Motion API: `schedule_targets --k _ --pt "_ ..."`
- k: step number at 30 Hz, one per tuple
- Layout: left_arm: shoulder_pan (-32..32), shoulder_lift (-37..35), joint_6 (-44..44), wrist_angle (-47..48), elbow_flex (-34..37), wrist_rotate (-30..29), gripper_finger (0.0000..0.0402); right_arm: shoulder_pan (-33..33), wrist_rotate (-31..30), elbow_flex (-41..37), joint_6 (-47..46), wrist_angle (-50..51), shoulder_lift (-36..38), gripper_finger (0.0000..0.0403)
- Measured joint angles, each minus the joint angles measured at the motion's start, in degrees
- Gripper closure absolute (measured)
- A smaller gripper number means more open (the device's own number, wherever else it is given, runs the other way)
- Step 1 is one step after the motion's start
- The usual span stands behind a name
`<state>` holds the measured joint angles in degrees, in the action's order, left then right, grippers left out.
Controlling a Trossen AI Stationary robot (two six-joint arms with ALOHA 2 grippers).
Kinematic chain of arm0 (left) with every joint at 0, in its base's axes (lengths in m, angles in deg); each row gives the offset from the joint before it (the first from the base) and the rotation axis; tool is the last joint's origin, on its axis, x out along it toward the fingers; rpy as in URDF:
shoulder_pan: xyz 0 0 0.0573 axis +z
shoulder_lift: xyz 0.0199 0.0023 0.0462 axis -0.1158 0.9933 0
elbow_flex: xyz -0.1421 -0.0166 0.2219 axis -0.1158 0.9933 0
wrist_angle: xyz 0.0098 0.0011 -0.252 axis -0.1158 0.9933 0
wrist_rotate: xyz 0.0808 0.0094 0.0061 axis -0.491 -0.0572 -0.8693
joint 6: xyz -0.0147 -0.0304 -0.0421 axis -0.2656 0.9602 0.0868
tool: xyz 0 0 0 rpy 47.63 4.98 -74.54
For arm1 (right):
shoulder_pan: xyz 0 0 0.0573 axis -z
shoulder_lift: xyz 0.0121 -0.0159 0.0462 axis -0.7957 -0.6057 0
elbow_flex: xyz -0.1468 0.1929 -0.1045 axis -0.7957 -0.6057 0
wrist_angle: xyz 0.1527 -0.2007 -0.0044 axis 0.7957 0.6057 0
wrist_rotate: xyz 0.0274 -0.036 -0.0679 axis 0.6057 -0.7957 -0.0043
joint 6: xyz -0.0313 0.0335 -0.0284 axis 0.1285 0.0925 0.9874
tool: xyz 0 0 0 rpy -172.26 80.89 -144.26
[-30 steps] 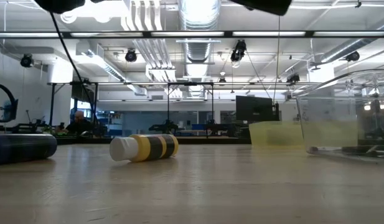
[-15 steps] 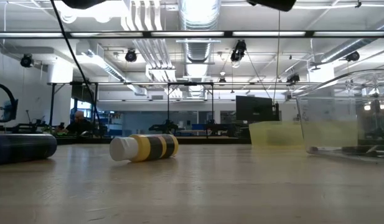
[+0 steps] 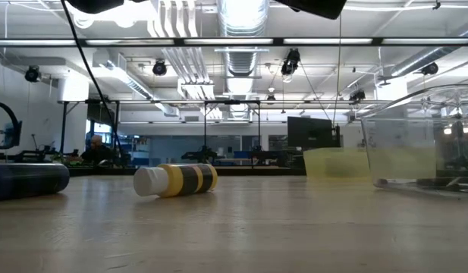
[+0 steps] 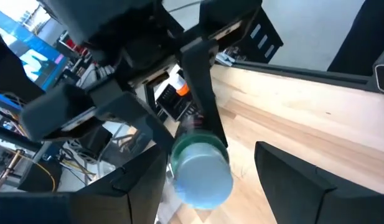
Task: Pick & Place Paint Supplies
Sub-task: Put the green acrylic paint bottle into the black bin
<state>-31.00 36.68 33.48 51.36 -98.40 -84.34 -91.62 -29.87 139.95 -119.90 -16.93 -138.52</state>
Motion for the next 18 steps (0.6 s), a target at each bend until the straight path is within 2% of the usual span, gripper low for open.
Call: schedule_targets --k 8,18 --pt "0.13 0.0 0.35 -0.21 0.02 0.0 0.0157 -0.13 -0.02 0.0 0.26 -0.45 0.02 0.0271" --pt "2.15 0.0 3.27 0.93 0.03 0.61 0.022 -0.31 -0.93 -0.05 2.43 -1.49 0.02 0.0271"
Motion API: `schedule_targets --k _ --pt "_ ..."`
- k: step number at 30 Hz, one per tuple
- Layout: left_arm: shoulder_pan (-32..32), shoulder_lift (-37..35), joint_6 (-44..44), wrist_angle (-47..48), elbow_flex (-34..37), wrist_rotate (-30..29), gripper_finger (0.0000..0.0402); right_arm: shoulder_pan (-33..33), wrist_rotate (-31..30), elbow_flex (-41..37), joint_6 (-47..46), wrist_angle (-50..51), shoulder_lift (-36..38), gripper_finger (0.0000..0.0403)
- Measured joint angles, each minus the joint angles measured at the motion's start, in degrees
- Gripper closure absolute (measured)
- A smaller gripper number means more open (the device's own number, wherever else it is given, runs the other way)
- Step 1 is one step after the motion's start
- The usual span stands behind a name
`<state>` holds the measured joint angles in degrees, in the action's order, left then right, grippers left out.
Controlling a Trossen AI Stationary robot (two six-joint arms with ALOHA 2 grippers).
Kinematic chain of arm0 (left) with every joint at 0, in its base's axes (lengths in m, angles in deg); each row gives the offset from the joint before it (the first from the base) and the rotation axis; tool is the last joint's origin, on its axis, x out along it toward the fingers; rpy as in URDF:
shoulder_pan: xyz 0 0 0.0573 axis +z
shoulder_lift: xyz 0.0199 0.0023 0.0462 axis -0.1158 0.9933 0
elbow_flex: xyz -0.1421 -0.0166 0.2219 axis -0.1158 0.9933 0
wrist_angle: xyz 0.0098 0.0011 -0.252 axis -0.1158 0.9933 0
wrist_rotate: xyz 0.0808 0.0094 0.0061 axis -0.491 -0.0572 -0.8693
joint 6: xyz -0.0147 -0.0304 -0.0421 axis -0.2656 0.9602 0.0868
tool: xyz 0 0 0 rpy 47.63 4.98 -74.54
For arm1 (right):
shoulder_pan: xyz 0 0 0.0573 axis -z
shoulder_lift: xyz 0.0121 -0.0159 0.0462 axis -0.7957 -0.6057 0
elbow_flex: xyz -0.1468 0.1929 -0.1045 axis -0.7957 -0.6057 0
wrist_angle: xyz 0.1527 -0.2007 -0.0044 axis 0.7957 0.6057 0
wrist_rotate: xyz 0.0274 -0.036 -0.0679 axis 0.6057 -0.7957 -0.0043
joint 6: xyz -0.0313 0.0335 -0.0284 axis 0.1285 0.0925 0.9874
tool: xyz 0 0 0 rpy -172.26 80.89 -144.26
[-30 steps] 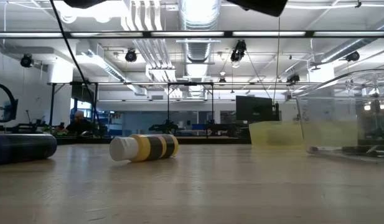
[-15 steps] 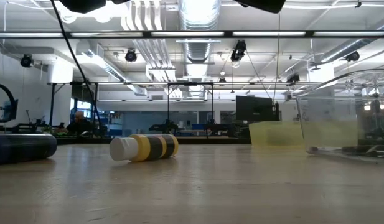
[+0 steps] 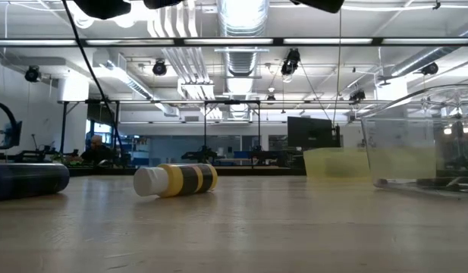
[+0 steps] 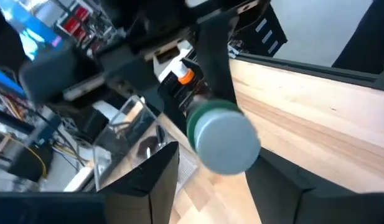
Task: Pick & Place Paint Supplies
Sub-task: Put the green acrylic paint bottle into the black bin
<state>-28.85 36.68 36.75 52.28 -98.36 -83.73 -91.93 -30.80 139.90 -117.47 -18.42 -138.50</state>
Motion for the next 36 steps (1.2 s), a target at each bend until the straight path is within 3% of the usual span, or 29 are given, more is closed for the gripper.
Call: schedule_targets --k 4,14,24,30,36 --pt "1.68 0.0 3.11 -0.3 0.05 1.94 0.0227 -0.63 -2.25 0.05 2.81 -3.45 0.18 0.0271" --pt "2.97 -0.07 3.19 -11.59 0.07 16.9 0.0227 -2.61 -11.37 0.11 18.25 -14.18 0.46 0.0271" --pt "4.24 0.07 -0.7 -10.89 0.1 16.77 0.0226 -6.38 -23.14 0.18 20.97 -14.21 3.37 0.0271" --pt "4.45 0.15 -0.78 -18.76 0.1 20.44 0.0226 -9.24 -27.66 -0.1 22.01 -14.13 4.09 0.0271" --pt "4.8 0.24 0.07 -25.29 0.07 20.48 0.0226 -9.22 -30.89 -0.64 24.37 -14.36 4.08 0.0271"
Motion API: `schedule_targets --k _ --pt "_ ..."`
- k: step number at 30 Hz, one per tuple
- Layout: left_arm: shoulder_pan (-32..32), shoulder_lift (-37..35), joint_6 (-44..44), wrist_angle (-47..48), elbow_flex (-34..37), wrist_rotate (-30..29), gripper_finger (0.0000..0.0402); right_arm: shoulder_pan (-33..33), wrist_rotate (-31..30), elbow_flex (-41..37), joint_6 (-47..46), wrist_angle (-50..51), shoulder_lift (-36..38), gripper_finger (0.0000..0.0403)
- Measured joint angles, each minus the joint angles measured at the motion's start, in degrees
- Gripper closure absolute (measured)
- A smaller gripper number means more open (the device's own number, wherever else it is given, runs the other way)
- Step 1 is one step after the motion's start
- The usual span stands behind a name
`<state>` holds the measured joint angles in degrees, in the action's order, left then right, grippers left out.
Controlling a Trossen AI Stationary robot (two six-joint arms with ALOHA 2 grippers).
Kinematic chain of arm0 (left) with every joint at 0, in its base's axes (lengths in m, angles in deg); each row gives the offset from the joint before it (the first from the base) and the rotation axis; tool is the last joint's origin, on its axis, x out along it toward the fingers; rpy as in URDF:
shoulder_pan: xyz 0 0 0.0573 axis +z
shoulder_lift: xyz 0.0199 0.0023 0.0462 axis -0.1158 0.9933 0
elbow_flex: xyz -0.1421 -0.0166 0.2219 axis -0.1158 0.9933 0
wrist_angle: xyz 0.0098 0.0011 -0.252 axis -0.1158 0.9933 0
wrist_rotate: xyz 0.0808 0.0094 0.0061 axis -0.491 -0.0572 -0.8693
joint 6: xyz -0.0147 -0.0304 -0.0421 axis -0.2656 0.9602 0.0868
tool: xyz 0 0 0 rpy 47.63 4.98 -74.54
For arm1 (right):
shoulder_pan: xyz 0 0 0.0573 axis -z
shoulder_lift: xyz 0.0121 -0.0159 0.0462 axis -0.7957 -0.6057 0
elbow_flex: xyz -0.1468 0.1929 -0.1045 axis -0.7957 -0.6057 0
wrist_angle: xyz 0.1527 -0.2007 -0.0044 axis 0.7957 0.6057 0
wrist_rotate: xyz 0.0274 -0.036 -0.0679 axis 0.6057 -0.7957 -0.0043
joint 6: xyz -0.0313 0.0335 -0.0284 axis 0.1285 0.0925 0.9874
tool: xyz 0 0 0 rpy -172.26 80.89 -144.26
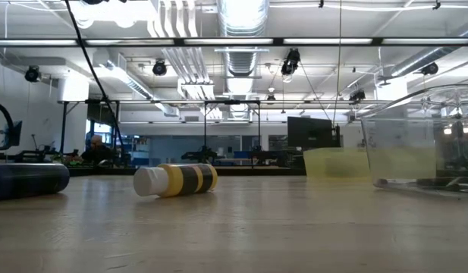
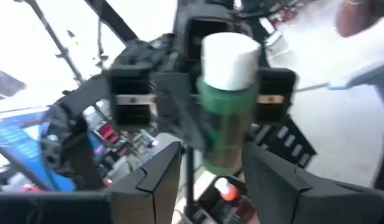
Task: Pick & Place Paint Supplies
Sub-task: Put the green acrylic paint bottle into the black bin
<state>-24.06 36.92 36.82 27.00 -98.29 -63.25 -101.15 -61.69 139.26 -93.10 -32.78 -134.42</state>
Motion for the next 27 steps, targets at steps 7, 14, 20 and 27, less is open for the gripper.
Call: schedule_targets --k 7,14,20,27 --pt "-0.1 0.13 0.02 -3.35 0.0 0.1 0.0226 -0.05 -3.11 -0.16 5.24 -2.36 -0.01 0.0271" --pt "-0.09 0.15 0.09 -5.16 -0.09 0.94 0.0226 1.42 -3.81 -0.16 14.76 -9.85 0.01 0.0271" --pt "-0.11 0.15 0.01 -6.21 -0.11 3.72 0.0226 3.4 -1.0 -0.16 18.79 -12.36 0.05 0.0271" --pt "-0.17 0.17 -0.99 -6.15 -0.09 5.64 0.0226 4.87 1.92 -0.14 23.09 -16.65 0.16 0.0271"
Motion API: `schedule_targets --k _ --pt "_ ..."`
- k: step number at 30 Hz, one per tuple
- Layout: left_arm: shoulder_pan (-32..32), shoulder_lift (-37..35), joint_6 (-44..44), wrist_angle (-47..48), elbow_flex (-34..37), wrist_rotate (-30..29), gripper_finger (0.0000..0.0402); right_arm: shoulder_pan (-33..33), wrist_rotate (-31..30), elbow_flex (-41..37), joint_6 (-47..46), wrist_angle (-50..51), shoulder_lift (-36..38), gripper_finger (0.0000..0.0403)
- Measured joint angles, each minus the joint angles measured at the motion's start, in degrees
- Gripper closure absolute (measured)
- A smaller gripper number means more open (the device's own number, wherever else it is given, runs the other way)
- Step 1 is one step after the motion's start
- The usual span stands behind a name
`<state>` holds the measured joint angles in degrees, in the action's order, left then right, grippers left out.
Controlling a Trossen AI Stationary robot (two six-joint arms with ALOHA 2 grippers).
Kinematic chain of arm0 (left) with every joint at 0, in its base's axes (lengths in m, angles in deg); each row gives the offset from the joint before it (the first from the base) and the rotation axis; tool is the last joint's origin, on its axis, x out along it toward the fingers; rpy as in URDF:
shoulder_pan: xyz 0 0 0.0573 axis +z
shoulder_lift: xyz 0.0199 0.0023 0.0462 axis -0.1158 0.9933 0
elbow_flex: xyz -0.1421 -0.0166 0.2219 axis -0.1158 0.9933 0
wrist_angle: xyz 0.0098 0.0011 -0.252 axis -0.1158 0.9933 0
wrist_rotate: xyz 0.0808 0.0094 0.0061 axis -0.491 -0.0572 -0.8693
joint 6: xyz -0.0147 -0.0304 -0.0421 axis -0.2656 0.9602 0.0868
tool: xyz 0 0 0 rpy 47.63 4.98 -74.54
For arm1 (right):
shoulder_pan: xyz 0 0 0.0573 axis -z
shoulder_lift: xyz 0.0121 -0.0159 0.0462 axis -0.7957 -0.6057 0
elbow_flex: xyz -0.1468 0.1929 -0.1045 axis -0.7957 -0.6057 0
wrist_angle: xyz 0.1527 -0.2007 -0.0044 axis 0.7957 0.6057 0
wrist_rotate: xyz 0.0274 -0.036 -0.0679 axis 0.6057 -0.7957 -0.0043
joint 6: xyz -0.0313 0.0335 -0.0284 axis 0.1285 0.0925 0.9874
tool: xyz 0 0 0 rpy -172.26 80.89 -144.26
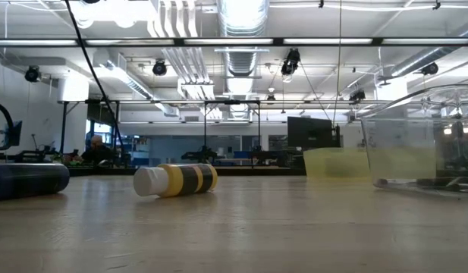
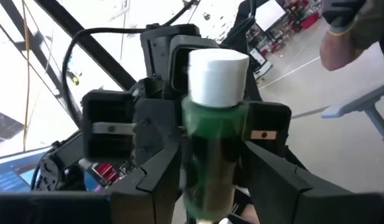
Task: Pick & Place Paint Supplies
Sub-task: Put the green acrylic paint bottle into the black bin
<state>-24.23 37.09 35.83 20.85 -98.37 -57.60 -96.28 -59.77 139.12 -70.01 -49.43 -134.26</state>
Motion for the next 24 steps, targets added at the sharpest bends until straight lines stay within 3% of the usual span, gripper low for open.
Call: schedule_targets --k 24 --pt "0.07 1.15 -2.32 -3.41 -0.09 4.79 0.0226 1.86 3.97 -0.09 1.58 -0.95 0.94 0.0271"
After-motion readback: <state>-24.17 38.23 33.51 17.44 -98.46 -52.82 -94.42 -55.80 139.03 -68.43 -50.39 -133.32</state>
